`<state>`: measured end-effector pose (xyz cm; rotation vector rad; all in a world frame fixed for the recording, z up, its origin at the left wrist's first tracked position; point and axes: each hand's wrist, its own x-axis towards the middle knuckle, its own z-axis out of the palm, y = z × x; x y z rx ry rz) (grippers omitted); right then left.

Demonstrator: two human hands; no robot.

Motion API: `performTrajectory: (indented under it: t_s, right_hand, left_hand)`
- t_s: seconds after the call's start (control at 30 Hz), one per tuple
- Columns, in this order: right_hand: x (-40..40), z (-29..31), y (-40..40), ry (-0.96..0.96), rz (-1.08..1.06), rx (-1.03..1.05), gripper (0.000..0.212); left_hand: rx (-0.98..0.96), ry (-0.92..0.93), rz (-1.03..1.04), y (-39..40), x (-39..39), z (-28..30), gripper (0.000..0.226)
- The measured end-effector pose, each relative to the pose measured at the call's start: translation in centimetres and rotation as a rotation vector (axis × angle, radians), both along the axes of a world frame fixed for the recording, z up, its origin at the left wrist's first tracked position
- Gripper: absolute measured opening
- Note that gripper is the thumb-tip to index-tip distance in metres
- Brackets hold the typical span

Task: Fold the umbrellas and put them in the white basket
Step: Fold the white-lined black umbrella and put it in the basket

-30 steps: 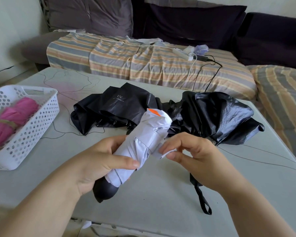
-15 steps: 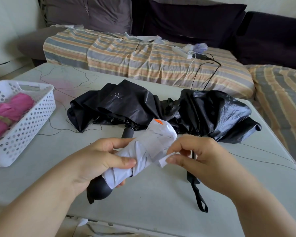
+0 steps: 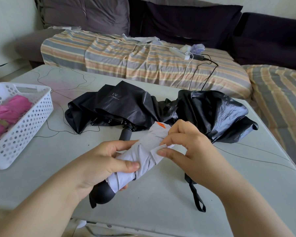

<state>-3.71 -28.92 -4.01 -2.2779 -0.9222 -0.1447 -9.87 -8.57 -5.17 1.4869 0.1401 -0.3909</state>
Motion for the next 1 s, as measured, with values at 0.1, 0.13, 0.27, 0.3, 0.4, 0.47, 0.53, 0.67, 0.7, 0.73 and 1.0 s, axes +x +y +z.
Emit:
performTrajectory:
  t_s: [0.1, 0.13, 0.27, 0.3, 0.4, 0.47, 0.53, 0.67, 0.7, 0.73, 1.0]
  right_hand:
    - [-0.2, -0.2, 0.5, -0.002, -0.041, 0.072, 0.009]
    - [-0.3, -0.2, 0.7, -0.009, -0.079, 0.124, 0.016]
    - [-0.6, -0.9, 2.2, 0.246, -0.326, 0.362, 0.059]
    - [-0.6, -1.0, 2.7, 0.445, -0.351, 0.445, 0.065]
    - [-0.1, -1.9, 4.0, 0.927, -0.172, 0.701, 0.078]
    - [-0.2, -1.7, 4.9, 0.988, 0.012, 0.848, 0.039]
    - [-0.5, -1.1, 5.8, 0.992, 0.040, 0.913, 0.018]
    - [-0.3, -1.1, 7.7, 0.970, -0.061, 0.951, 0.031]
    - [-0.4, -1.2, 8.2, 0.943, -0.085, 0.961, 0.031]
    - [-0.4, -1.2, 8.6, 0.923, -0.091, 0.973, 0.027]
    - [-0.1, -0.3, 13.8, 0.945, -0.258, 0.940, 0.065]
  left_hand:
    - [-0.014, -0.012, -0.003, -0.2, -0.1, 0.1, 0.047]
    - [-0.021, -0.023, 0.003, -0.3, -0.1, 0.2, 0.046]
    - [-0.048, -0.086, 0.117, -0.9, 0.0, 0.1, 0.049]
    - [-0.063, -0.105, 0.154, -1.0, 0.0, 0.1, 0.049]
    - [-0.084, -0.173, 0.210, -1.5, -0.1, 0.0, 0.046]
    - [-0.037, -0.226, 0.192, -2.0, -0.4, -0.2, 0.049]
    - [0.044, -0.270, 0.176, -2.2, -0.6, -0.6, 0.050]
    - [0.219, -0.376, 0.160, -2.0, -1.1, -1.1, 0.059]
    - [0.257, -0.385, 0.212, -1.7, -1.3, -1.3, 0.066]
    - [0.283, -0.359, 0.295, -1.3, -1.5, -1.5, 0.069]
    - [0.685, -0.248, 0.554, 1.9, -2.6, -0.9, 0.070]
